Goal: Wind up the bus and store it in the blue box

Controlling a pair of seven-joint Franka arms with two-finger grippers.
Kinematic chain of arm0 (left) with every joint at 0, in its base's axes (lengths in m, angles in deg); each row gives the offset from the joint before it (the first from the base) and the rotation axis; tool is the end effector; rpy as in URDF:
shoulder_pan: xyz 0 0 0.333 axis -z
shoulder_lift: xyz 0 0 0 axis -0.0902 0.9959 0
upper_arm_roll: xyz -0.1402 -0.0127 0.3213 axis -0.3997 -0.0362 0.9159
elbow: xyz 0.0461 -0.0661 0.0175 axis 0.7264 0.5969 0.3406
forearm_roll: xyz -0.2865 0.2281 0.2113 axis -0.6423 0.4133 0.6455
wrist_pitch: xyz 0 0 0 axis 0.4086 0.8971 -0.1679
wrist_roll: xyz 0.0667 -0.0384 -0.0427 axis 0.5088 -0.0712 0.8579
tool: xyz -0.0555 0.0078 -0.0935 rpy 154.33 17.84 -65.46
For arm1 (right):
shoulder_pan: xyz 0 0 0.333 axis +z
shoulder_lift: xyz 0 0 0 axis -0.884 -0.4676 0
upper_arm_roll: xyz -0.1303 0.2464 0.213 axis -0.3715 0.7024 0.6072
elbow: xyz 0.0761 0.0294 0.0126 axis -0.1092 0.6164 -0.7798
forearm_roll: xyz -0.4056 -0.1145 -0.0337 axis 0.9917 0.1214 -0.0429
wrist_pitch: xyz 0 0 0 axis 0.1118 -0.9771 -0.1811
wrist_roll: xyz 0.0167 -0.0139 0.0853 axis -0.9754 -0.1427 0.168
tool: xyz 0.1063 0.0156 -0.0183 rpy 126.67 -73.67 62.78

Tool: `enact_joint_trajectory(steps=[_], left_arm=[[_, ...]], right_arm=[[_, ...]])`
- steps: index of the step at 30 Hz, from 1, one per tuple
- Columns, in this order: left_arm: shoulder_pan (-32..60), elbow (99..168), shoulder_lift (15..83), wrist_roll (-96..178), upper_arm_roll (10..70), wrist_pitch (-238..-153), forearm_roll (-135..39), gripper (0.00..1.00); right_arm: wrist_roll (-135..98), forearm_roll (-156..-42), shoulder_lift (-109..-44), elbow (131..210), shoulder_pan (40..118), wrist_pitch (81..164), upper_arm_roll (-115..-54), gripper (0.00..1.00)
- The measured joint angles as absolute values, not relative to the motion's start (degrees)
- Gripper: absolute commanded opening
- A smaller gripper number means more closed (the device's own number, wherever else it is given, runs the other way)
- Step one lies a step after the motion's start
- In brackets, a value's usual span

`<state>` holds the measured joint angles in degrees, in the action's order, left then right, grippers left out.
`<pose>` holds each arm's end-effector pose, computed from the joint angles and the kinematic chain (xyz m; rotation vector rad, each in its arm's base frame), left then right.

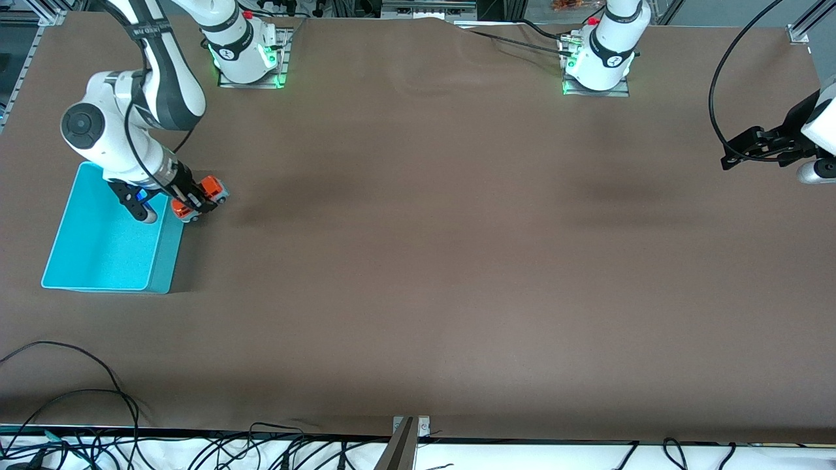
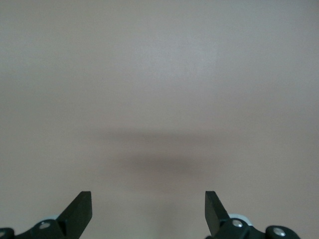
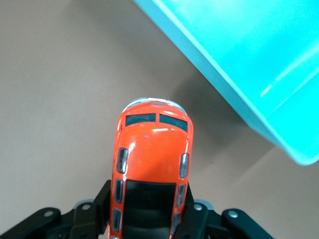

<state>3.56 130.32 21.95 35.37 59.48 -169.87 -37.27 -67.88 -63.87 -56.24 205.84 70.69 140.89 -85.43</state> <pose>0.5719 0.0340 0.6176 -3.1065 -0.1077 0.1027 0.5257 0.0198 0.3135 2.9075 -1.1598 -0.1092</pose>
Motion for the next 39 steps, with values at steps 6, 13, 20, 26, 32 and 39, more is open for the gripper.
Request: enact_joint_trajectory(steps=[6, 13, 20, 26, 32, 39], left_arm=[[3.55, 130.32, 21.95, 35.37, 59.48, -169.87, -37.27, 1.00], [3.55, 130.32, 21.95, 35.37, 59.48, -169.87, -37.27, 1.00], [3.55, 130.32, 21.95, 35.37, 59.48, -169.86, -37.27, 1.00], [3.55, 130.32, 21.95, 35.37, 59.48, -169.85, -37.27, 1.00], [3.55, 130.32, 21.95, 35.37, 59.48, -169.85, -37.27, 1.00], [3.55, 130.32, 21.95, 35.37, 59.48, -169.84, -37.27, 1.00]], right_arm=[[-51.96, -63.87, -54.41, 205.56, 68.55, 137.48, -86.15, 0.00], [-33.67, -63.46, -54.59, 205.31, 64.04, 136.39, -88.09, 0.00], [-26.57, -56.50, -56.82, 203.22, 61.02, 136.36, -88.72, 0.00], [-21.51, -53.58, -60.69, 199.77, 58.94, 136.37, -88.71, 0.00], [-13.78, -53.01, -65.41, 195.90, 54.28, 136.40, -88.79, 0.00], [-12.18, -48.91, -71.30, 191.71, 51.71, 136.59, -88.79, 0.00]])
